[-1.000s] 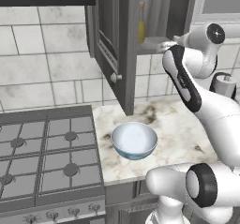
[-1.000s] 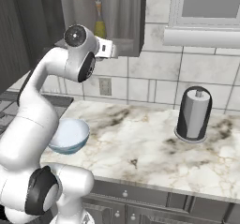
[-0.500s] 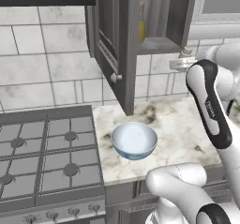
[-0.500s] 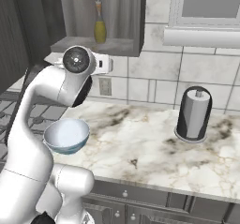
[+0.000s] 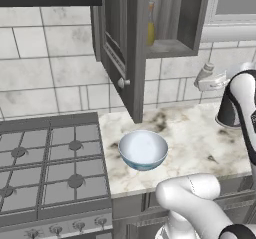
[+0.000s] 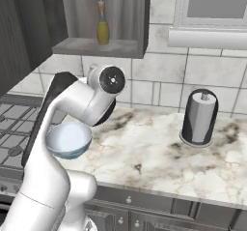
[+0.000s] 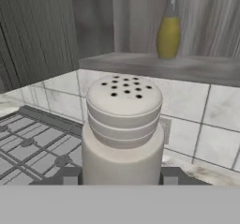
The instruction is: Retrieve the bottle and the shaker from the cabinet and place them next to the mixing bowl on the counter. Then add garlic from the fridge to the mixing bowl.
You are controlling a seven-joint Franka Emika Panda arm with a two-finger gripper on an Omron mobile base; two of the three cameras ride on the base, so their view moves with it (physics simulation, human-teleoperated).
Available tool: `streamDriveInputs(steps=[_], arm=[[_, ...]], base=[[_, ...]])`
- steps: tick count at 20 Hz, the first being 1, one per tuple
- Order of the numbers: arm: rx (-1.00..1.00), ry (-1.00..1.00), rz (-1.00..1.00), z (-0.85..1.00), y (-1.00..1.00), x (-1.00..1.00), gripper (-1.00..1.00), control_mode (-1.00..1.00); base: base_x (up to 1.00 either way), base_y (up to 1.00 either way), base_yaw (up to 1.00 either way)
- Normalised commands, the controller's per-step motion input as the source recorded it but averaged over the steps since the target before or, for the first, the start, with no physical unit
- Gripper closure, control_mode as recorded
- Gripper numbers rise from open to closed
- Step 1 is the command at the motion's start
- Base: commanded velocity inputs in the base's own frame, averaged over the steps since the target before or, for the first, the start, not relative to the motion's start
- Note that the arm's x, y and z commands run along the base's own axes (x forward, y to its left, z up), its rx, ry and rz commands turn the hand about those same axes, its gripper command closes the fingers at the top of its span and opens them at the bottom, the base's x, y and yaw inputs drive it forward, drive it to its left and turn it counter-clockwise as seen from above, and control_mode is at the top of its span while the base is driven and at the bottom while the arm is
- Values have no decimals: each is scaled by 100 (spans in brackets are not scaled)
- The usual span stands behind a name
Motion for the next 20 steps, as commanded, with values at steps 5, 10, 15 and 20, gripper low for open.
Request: streamDriveInputs(steps=[5, 10, 15, 20], arm=[[-11, 0, 13, -60, -16, -14, 100, -100], [-11, 0, 13, -68, 0, -27, 100, -100], [-9, -8, 13, -86, 0, -34, 100, -100], [-12, -7, 16, -59, 0, -22, 100, -100]], base=[[0, 0, 0], [0, 0, 0], [0, 0, 0], [0, 0, 0]])
